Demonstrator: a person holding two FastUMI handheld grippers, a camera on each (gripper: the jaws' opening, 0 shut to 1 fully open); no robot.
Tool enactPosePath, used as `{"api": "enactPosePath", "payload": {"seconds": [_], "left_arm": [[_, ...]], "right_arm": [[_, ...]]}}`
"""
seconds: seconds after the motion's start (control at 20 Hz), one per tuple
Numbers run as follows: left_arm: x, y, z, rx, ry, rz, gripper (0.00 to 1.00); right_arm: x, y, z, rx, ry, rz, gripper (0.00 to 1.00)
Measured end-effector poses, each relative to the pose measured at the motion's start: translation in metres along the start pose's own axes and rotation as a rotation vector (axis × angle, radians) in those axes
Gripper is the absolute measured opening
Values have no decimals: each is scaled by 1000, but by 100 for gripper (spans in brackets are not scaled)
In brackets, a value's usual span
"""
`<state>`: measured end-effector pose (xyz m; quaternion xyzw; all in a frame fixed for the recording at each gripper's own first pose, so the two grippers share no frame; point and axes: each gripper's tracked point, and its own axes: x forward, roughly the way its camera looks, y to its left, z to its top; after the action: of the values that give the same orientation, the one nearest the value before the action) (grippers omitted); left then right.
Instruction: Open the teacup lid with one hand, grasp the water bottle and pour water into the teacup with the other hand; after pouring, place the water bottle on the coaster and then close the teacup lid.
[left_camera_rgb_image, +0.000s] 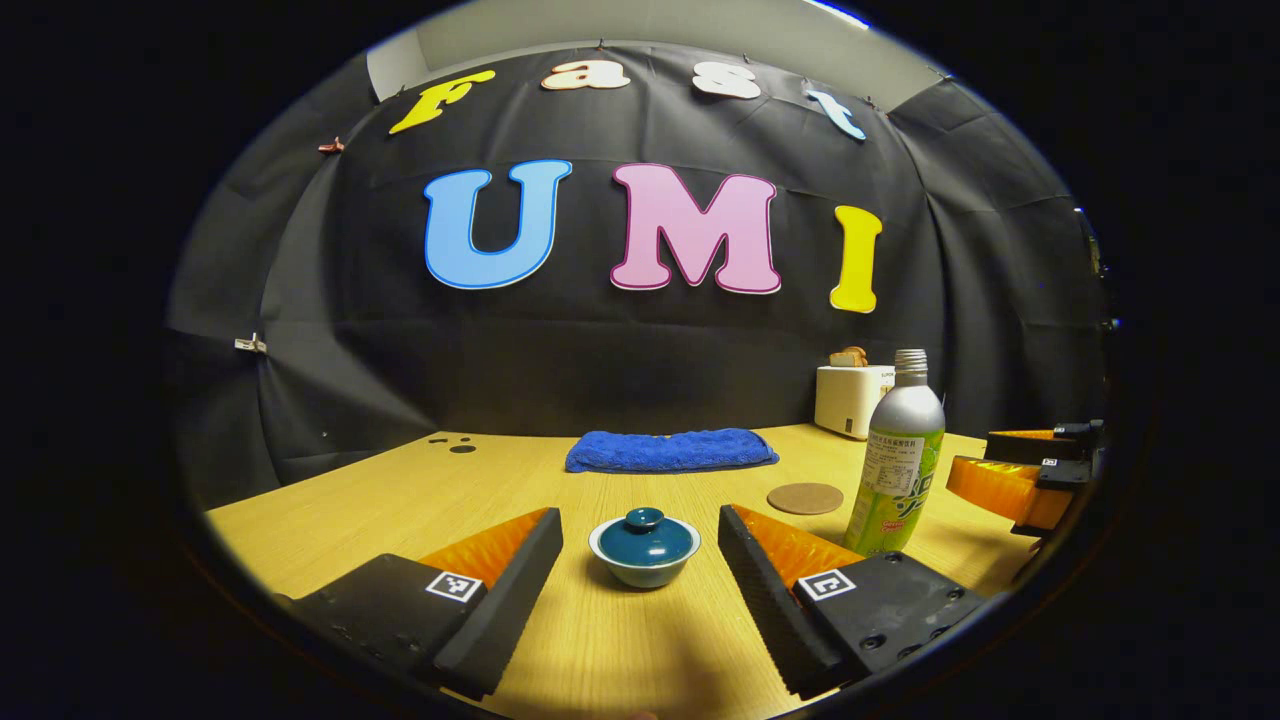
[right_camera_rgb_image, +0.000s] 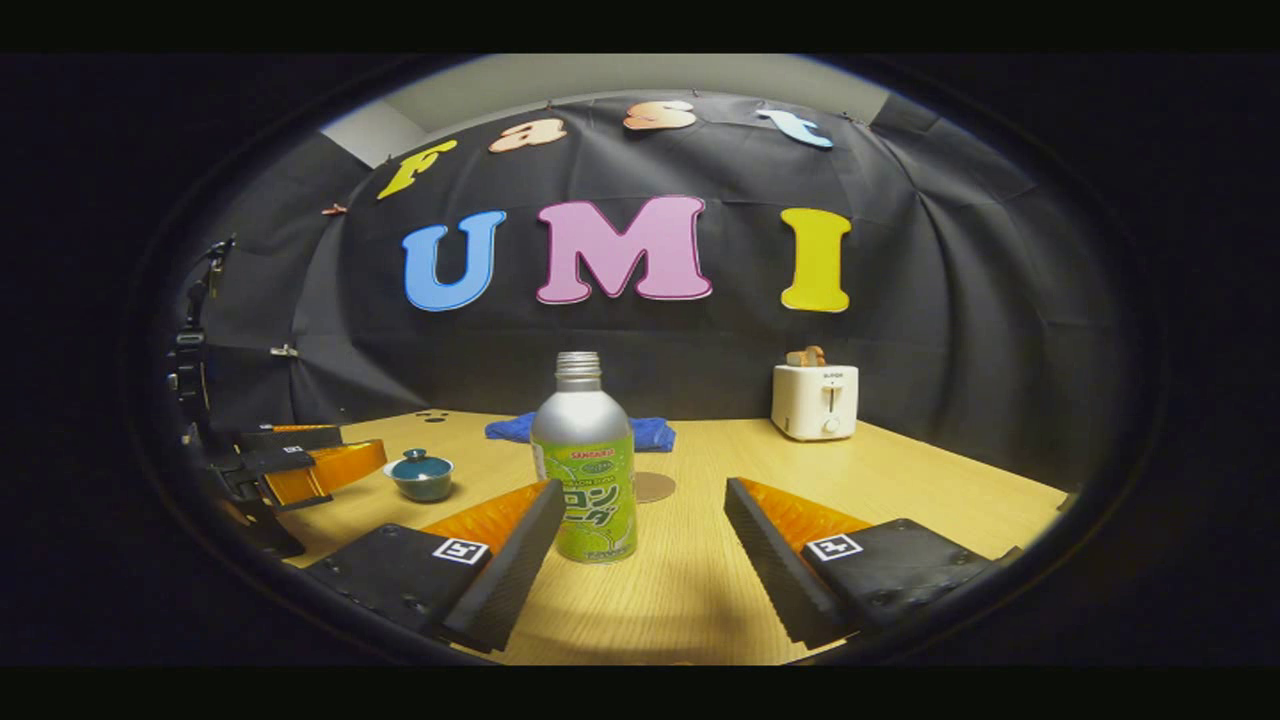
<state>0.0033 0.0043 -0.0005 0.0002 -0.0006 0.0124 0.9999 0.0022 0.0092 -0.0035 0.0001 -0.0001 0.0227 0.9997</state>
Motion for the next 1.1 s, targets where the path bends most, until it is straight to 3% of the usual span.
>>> {"api": "enactPosePath", "payload": {"seconds": [0.35,0.4,0.45,0.7,1.1], "left_arm": [[19,9,1,0,0,-4,99],[23,8,1,1,0,-13,99],[29,8,2,2,1,-22,99],[53,-5,-4,42,33,-84,96],[85,-9,-25,77,171,-119,72]], "right_arm": [[-1,4,0,0,0,17,99],[-1,4,0,0,1,18,94],[0,4,-1,0,1,17,99],[0,3,-2,0,0,15,99],[0,3,-1,0,1,16,99]]}}
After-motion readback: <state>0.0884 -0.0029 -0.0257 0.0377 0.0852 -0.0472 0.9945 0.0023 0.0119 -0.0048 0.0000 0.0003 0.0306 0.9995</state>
